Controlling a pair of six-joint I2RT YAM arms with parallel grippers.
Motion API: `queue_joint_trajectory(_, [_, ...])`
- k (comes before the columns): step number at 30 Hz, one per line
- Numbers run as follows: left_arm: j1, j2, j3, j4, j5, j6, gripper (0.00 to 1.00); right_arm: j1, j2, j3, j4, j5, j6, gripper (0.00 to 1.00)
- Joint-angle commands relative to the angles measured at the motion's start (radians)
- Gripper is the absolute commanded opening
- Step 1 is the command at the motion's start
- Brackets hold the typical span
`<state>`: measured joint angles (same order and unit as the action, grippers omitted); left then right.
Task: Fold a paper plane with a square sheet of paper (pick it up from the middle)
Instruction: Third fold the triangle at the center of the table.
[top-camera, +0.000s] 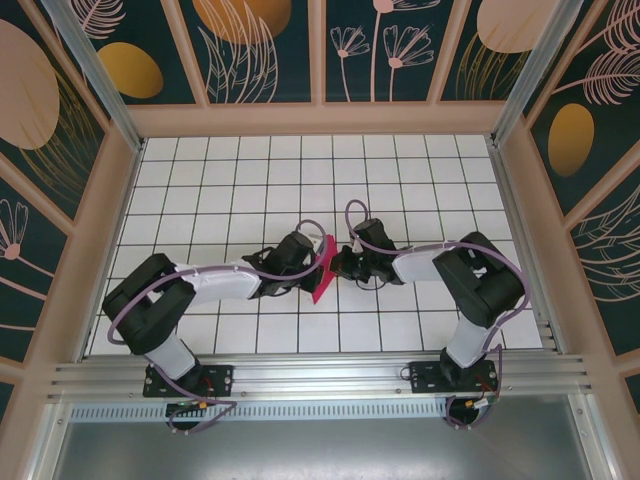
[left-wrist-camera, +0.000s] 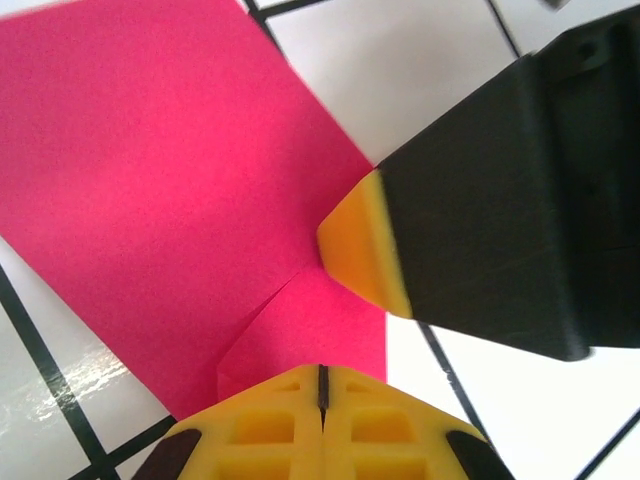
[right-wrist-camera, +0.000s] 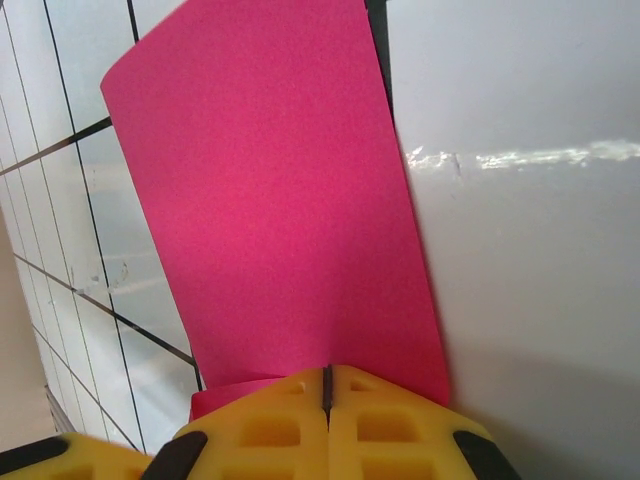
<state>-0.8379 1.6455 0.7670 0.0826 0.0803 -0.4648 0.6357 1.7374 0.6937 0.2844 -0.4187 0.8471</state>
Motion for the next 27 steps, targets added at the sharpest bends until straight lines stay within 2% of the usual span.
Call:
queue_joint_trajectory(1, [-0.005, 0.025, -0.010, 0.046, -0.032, 0.006, 0.00, -0.005, 0.020, 0.006, 0.010, 0.007, -0.011, 0.00])
queue_joint_trajectory(6, [-0.005, 0.093, -0.027, 0.069, -0.020, -0.010, 0.00, -0.005, 0.005, 0.006, -0.004, 0.003, -0.013, 0.00])
queue_joint_trajectory(10, [-0.005, 0.099, -0.058, 0.101, -0.014, -0.026, 0.00, 0.007, -0.072, -0.001, -0.038, 0.006, -0.014, 0.00])
queue_joint_trajectory(16, [-0.004, 0.116, -0.080, 0.144, 0.011, -0.037, 0.00, 0.089, -0.195, -0.120, 0.027, 0.041, 0.096, 0.00])
queue_joint_trajectory(20, [-0.004, 0.123, -0.072, 0.151, 0.025, -0.037, 0.00, 0.160, -0.215, -0.169, 0.065, 0.094, 0.165, 0.00])
queue_joint_trajectory(27, [-0.004, 0.135, -0.061, 0.155, 0.045, -0.028, 0.00, 0.186, -0.185, -0.185, 0.136, 0.084, 0.200, 0.00])
